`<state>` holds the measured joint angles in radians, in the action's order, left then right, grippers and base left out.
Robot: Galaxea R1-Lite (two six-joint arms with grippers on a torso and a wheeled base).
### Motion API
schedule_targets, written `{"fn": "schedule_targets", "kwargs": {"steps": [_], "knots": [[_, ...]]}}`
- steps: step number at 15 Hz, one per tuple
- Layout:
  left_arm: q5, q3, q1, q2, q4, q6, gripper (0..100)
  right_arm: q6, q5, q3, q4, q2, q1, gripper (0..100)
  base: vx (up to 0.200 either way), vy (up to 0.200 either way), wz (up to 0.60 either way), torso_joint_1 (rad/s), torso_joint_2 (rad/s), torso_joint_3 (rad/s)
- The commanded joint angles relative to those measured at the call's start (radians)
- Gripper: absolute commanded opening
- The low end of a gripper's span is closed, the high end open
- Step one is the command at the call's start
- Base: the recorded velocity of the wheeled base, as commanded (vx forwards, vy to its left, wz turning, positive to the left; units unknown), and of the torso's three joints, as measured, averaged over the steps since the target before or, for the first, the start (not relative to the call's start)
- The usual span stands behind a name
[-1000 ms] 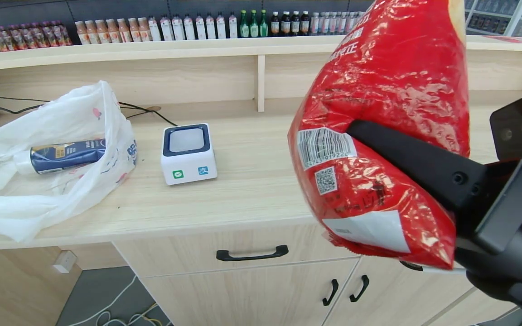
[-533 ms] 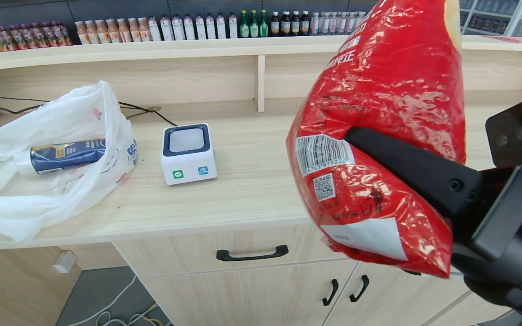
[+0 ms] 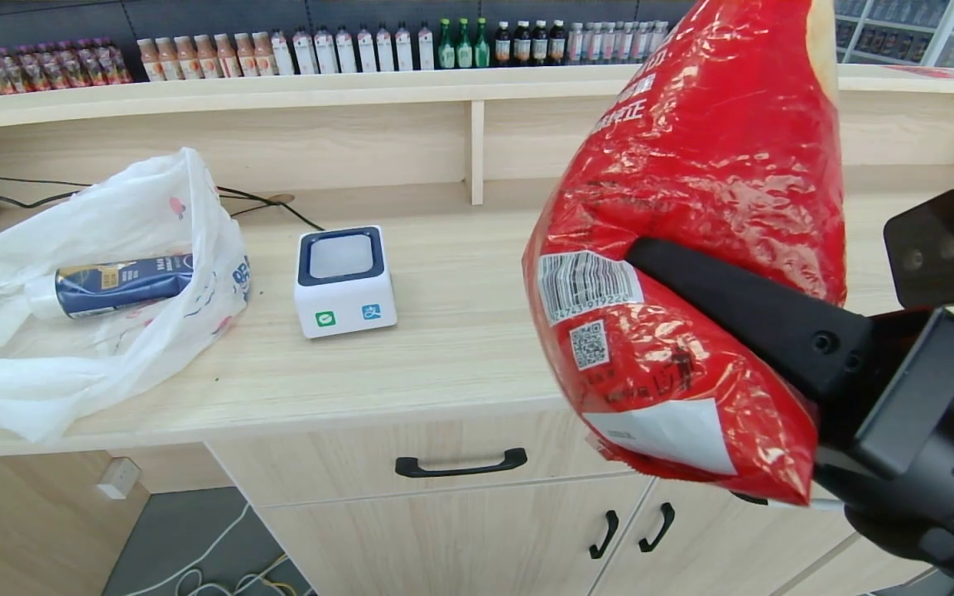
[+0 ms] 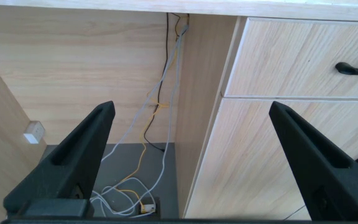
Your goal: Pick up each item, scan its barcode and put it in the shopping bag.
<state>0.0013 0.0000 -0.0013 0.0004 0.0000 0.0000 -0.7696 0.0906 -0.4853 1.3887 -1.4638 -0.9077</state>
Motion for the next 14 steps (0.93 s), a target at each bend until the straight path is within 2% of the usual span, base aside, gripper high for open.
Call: {"fn": "schedule_targets", "kwargs": {"steps": [1, 8, 11, 14], "knots": [[0.0, 0.0, 0.0, 0.0, 0.0, 0.0, 100, 0.001, 0.0, 0.002, 0.0, -0.003, 0.0, 0, 0.0, 0.0, 0.0, 0.0, 0.0, 0.0], [0.0, 0.0, 0.0, 0.0, 0.0, 0.0, 100, 0.111, 0.0, 0.011, -0.013, 0.0, 0.035, 0, 0.0, 0.0, 0.0, 0.0, 0.0, 0.0], [0.0, 0.0, 0.0, 0.0, 0.0, 0.0, 100, 0.219, -0.002, 0.016, -0.062, 0.0, 0.119, 0, 0.0, 0.0, 0.0, 0.0, 0.0, 0.0], [0.0, 0.0, 0.0, 0.0, 0.0, 0.0, 100, 0.42, -0.015, 0.019, -0.111, 0.003, 0.184, 0, 0.0, 0.0, 0.0, 0.0, 0.0, 0.0]]}}
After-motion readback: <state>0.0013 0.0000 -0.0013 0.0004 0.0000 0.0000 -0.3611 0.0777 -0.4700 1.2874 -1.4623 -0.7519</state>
